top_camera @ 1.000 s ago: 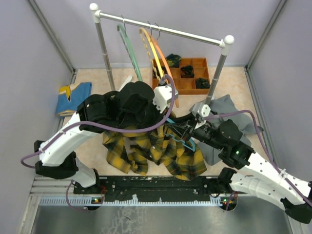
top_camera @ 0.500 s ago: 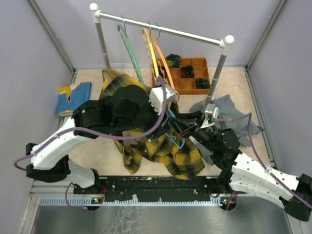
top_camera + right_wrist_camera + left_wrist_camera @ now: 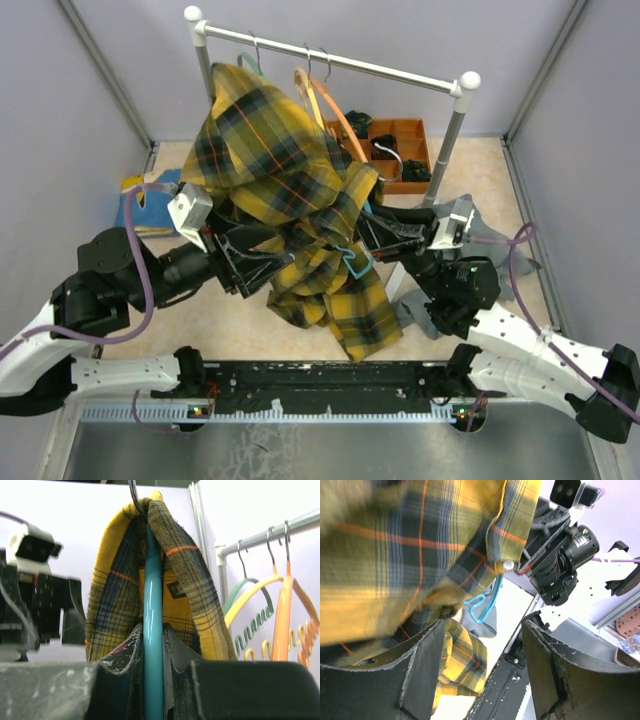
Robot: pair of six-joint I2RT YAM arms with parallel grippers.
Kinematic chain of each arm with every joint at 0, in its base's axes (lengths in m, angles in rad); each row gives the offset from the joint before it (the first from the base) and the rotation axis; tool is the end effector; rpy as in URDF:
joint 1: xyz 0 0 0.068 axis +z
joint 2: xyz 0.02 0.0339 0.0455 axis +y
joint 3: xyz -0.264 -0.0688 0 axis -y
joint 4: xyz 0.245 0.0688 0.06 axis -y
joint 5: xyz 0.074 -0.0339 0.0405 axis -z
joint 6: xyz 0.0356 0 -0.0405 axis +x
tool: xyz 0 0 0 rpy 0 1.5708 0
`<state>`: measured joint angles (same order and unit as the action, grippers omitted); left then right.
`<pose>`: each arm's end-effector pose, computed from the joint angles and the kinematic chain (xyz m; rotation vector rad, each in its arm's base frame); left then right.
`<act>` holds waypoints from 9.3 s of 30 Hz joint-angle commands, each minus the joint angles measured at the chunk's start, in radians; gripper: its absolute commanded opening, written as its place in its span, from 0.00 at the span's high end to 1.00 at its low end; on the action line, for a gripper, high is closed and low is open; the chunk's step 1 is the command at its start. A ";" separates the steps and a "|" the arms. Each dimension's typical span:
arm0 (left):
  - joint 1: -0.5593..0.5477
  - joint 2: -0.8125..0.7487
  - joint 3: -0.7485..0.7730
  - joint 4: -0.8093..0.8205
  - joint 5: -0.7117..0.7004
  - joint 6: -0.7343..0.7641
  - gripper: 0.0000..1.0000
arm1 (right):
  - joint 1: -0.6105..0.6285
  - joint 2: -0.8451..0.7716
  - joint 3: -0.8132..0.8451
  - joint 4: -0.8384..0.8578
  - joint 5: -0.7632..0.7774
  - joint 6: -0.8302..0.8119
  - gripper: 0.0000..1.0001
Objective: Place the shirt on the hanger
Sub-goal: Hang the shirt on the hanger, then adjust the shirt on the hanger.
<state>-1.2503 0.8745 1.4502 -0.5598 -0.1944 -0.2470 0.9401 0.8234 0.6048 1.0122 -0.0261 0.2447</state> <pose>0.0482 -0.1235 0.5015 0.6468 1.5174 -1.0179 0.0993 0.1375 0.3907 -0.3052 0.7651 1.1317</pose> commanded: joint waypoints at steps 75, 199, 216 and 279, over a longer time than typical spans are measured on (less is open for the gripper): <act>-0.004 0.031 -0.758 1.321 -0.317 -0.284 0.78 | 0.046 0.149 0.388 0.052 0.204 0.076 1.00; -0.232 0.161 -0.739 0.810 -0.309 -0.538 1.00 | 0.046 0.189 0.341 0.107 0.349 -0.188 1.00; -0.345 0.156 -0.553 0.725 -0.406 -0.428 1.00 | 0.046 0.014 0.210 -0.126 0.190 -0.221 1.00; -0.373 -0.005 -0.387 -0.022 -0.650 -0.177 0.01 | 0.046 -0.148 0.785 -1.865 0.020 -0.178 1.00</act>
<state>-1.6207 0.8253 1.0992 -0.7616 -0.8165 -0.4633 0.9916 0.6720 1.3312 -0.9112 0.0025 0.0315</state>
